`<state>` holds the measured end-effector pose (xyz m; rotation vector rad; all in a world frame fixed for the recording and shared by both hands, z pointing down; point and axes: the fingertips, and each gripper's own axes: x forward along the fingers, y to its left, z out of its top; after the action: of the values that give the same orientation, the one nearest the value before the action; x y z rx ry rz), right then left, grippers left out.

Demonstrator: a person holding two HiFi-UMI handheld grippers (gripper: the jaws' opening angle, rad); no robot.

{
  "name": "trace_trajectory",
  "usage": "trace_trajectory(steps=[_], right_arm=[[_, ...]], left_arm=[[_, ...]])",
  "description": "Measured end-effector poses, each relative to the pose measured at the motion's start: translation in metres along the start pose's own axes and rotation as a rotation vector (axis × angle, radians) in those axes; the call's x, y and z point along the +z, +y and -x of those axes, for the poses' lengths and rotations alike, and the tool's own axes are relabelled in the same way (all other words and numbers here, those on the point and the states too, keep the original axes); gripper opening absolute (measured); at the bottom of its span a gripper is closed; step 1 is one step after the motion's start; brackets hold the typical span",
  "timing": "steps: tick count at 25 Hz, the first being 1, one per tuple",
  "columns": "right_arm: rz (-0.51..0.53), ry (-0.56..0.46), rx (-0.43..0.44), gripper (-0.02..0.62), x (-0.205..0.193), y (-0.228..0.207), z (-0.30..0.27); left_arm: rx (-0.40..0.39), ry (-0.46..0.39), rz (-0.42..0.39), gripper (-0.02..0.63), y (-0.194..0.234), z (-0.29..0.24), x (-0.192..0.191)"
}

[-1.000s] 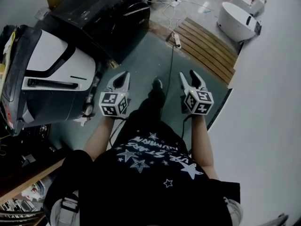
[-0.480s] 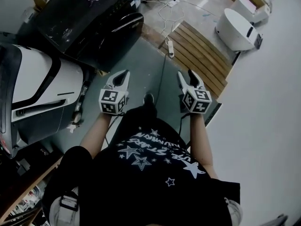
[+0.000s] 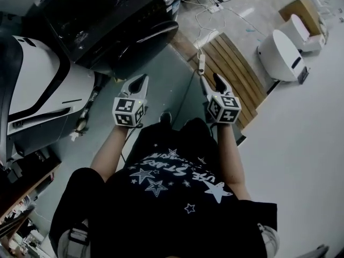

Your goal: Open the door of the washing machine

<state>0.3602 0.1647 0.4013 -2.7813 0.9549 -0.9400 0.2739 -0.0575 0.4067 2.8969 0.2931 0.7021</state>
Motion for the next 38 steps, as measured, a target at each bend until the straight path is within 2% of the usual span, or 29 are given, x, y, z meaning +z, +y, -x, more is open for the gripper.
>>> trace_trajectory(steps=[6,10,17,21,24,32,38], right_arm=[[0.021,0.045,0.110,0.225,0.014,-0.001,-0.057],[0.068,0.084,0.185,0.225,0.021,-0.016,-0.099],[0.196,0.165,0.357,0.225,0.049,-0.056,-0.161],[0.298,0.205,0.447,0.225,0.059,-0.073,-0.199],[0.380,0.230,0.513,0.224,0.055,-0.077,-0.232],[0.516,0.263,0.653,0.224,0.036,-0.059,-0.309],[0.647,0.243,0.719,0.224,0.014,-0.039,-0.350]], left_arm=[[0.124,-0.004,0.056,0.011,0.023,0.000,-0.001],[0.231,0.008,0.087,0.011,0.032,-0.007,-0.005],[0.413,0.013,0.150,0.011,0.021,-0.040,0.004],[0.507,0.003,0.215,0.011,0.008,-0.061,0.007],[0.570,-0.006,0.262,0.011,-0.004,-0.071,0.004],[0.746,-0.007,0.373,0.011,-0.016,-0.069,-0.028],[0.788,-0.032,0.388,0.011,-0.022,-0.079,-0.042]])
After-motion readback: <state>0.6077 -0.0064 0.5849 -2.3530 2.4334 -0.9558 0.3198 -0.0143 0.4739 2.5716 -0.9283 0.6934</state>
